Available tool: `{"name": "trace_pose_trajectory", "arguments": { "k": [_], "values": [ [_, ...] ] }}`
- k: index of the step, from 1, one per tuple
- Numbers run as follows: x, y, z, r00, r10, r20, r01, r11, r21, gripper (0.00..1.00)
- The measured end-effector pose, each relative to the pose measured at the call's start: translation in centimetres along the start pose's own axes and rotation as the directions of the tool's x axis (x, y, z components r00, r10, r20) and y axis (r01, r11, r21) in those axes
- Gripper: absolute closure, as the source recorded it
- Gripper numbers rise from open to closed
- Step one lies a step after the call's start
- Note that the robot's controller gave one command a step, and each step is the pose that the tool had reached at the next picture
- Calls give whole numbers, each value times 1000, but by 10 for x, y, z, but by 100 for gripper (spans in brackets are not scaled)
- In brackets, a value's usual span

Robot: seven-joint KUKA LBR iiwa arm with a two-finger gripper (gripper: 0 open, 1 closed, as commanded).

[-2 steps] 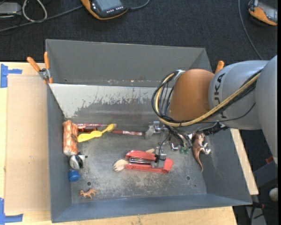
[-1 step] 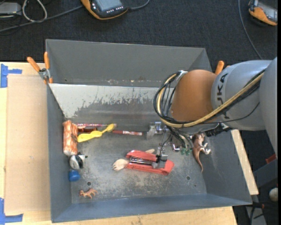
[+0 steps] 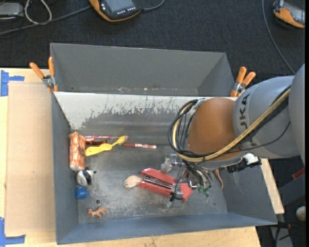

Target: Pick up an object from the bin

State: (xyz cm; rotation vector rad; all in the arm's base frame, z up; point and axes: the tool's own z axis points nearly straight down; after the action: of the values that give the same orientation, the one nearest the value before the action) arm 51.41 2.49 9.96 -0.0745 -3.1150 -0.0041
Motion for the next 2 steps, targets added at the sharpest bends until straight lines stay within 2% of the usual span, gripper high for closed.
{"name": "trace_pose_trajectory", "arguments": {
  "k": [1,2],
  "values": [
    [-28,-9,30,1000,13,28,-13,1000,-1,0],
    [-2,-6,30,997,76,5,-76,997,-3,100]
  ]
}}
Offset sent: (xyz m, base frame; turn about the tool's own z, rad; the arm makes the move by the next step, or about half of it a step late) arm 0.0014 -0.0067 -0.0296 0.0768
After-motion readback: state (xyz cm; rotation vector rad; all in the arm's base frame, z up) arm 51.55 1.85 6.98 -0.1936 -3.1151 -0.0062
